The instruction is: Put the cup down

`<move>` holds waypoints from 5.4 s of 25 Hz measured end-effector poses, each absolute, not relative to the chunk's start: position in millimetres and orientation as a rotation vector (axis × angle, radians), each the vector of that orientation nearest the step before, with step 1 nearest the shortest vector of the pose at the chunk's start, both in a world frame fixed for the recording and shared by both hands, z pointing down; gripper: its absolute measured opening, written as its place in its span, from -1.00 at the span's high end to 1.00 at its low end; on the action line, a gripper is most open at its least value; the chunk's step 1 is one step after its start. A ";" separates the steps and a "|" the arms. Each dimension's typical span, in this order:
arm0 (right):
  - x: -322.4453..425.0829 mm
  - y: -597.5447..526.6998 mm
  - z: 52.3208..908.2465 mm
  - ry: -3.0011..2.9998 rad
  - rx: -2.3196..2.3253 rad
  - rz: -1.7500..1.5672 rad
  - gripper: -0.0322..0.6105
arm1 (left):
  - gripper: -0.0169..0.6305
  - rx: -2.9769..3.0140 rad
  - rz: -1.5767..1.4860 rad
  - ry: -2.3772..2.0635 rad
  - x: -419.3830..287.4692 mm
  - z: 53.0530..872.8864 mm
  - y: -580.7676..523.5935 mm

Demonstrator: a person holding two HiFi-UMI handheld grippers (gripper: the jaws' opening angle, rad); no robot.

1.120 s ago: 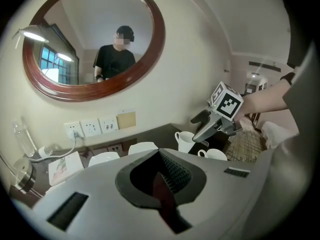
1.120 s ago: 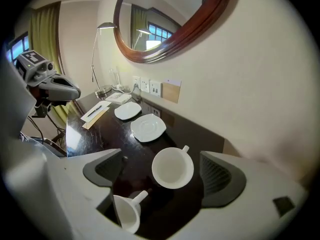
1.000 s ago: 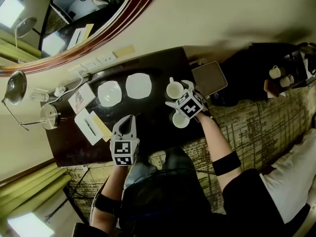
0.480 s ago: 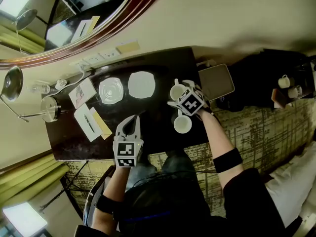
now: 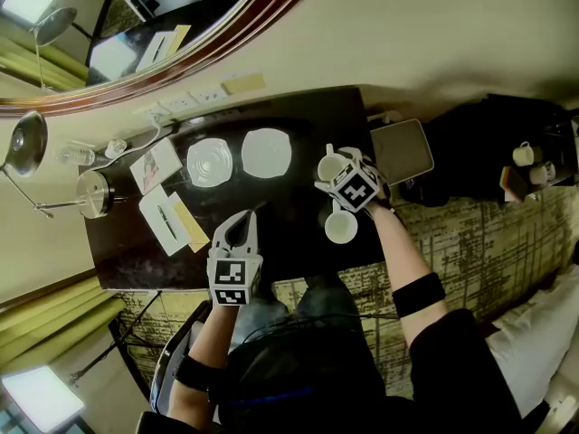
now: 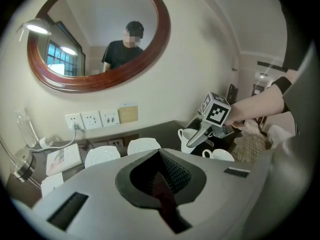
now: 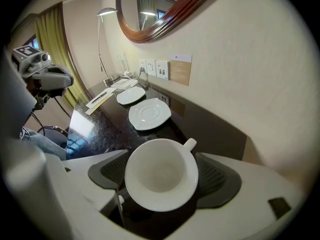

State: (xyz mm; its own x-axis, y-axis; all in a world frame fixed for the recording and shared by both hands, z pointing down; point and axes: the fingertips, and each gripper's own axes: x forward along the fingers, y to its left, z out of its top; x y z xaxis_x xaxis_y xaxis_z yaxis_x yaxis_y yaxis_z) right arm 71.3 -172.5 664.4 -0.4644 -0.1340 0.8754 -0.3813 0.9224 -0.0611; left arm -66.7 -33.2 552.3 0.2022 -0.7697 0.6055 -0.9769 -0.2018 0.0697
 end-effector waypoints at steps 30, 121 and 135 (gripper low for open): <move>-215.3 -123.3 599.4 -2.184 0.152 0.172 -0.45 | 0.95 1.925 0.542 -1.760 -224.2 557.6 11.8; 60.0 -34.3 495.8 -2.409 0.853 0.443 0.89 | 0.95 2.188 0.550 -1.613 -92.8 494.7 23.1; 186.7 -71.9 511.1 -2.247 1.079 0.492 0.89 | -0.05 2.394 0.920 -1.031 71.4 538.4 5.5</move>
State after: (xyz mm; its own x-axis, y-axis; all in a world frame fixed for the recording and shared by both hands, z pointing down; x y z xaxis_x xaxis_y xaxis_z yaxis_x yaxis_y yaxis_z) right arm 186.7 -71.9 511.1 -0.4957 -0.5760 0.6500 -0.7950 0.6023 -0.0725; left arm 71.4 5.5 538.4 0.5176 -0.5004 0.6940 -0.7460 -0.6611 0.0797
